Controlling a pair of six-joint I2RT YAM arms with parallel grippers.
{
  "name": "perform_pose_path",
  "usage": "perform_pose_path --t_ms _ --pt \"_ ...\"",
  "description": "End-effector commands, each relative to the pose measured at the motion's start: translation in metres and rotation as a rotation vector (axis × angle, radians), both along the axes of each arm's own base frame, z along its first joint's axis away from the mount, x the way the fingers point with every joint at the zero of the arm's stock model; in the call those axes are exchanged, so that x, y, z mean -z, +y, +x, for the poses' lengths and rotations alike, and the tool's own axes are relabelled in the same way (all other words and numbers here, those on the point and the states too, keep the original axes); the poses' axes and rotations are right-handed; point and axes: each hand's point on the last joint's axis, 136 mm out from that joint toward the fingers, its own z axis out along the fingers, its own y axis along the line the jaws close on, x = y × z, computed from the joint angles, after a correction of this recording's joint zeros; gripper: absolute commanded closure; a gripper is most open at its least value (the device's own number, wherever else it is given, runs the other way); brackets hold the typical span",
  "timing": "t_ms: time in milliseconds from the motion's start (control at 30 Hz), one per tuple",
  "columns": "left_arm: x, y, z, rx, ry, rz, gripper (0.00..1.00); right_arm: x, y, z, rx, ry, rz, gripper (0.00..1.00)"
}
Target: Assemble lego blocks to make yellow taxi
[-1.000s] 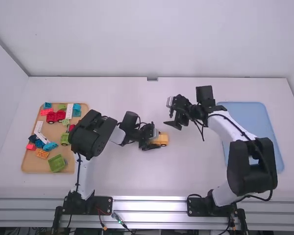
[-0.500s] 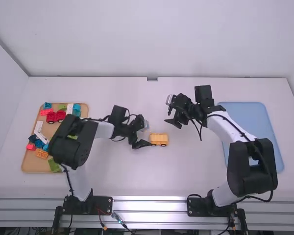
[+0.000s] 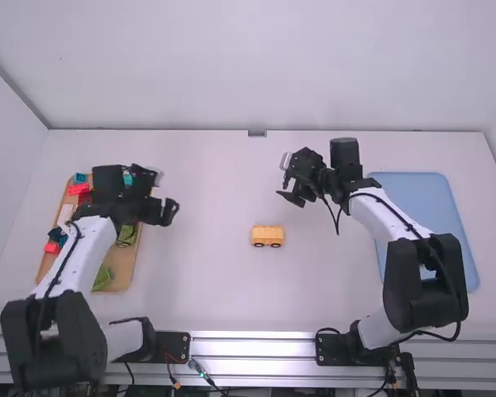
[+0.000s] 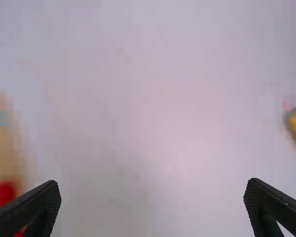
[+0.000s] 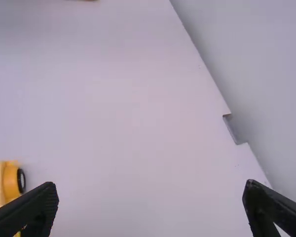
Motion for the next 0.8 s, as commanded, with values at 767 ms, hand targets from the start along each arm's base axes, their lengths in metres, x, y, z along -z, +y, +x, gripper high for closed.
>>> perform_pose_path --t_ms 767 --pt "0.075 0.225 -0.149 -1.213 0.406 -0.192 0.15 -0.018 -0.011 0.035 0.163 -0.082 0.028 0.01"
